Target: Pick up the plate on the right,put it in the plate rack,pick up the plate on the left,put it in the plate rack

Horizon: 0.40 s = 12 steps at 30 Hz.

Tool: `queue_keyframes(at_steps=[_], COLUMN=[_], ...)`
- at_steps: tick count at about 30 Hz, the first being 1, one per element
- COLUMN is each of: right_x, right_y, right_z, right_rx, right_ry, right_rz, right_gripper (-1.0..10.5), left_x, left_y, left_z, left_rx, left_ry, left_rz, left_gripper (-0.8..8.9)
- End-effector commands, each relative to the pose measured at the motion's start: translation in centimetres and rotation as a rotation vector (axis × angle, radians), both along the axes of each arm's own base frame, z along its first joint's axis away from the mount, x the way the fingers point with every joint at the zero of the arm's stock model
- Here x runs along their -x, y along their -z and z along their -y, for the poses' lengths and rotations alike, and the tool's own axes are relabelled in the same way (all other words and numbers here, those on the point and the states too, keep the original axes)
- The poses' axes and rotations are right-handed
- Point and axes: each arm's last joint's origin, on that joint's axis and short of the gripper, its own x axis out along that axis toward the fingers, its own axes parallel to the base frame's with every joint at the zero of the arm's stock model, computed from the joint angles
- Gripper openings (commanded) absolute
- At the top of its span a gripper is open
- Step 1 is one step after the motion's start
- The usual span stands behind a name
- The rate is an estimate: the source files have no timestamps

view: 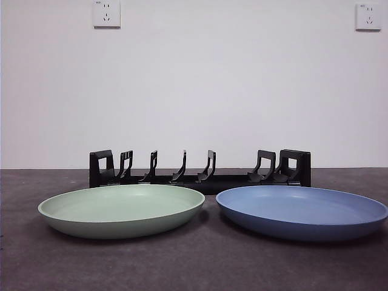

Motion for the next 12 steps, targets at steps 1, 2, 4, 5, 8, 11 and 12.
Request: queue_keyframes(at_steps=[1, 2, 4, 5, 8, 11, 12], right_x=[-0.1, 0.0, 0.1, 0.2, 0.5, 0.7, 0.7], right_y=[0.1, -0.1, -0.8, -1.2, -3.1, -5.4, -6.2], right_z=[0.0, 0.0, 0.0, 0.0, 0.0, -0.1, -0.1], right_rx=[-0.097, -0.126, -0.175, -0.185, -0.191, -0.193, -0.194], right_ry=[0.008, 0.012, 0.017, 0.017, 0.014, -0.006, -0.019], right_rz=[0.001, 0.003, 0.018, 0.028, 0.073, 0.106, 0.111], right_gripper=[-0.1, -0.1, -0.1, -0.1, -0.1, -0.1, -0.1], left_x=[0.0, 0.0, 0.1, 0.2, 0.5, 0.8, 0.8], left_y=[-0.1, -0.4, -1.3, -1.8, -3.6, -5.4, -6.1], left_z=[0.0, 0.1, 0.1, 0.2, 0.1, 0.1, 0.2], left_rx=[0.02, 0.028, 0.048, 0.053, 0.065, 0.088, 0.089], left_ry=[0.011, 0.027, 0.055, 0.062, 0.066, 0.064, 0.075], left_rz=[0.004, 0.011, 0.033, 0.043, 0.074, 0.063, 0.058], left_gripper=[-0.06, -0.06, -0.07, -0.07, -0.08, -0.08, -0.08])
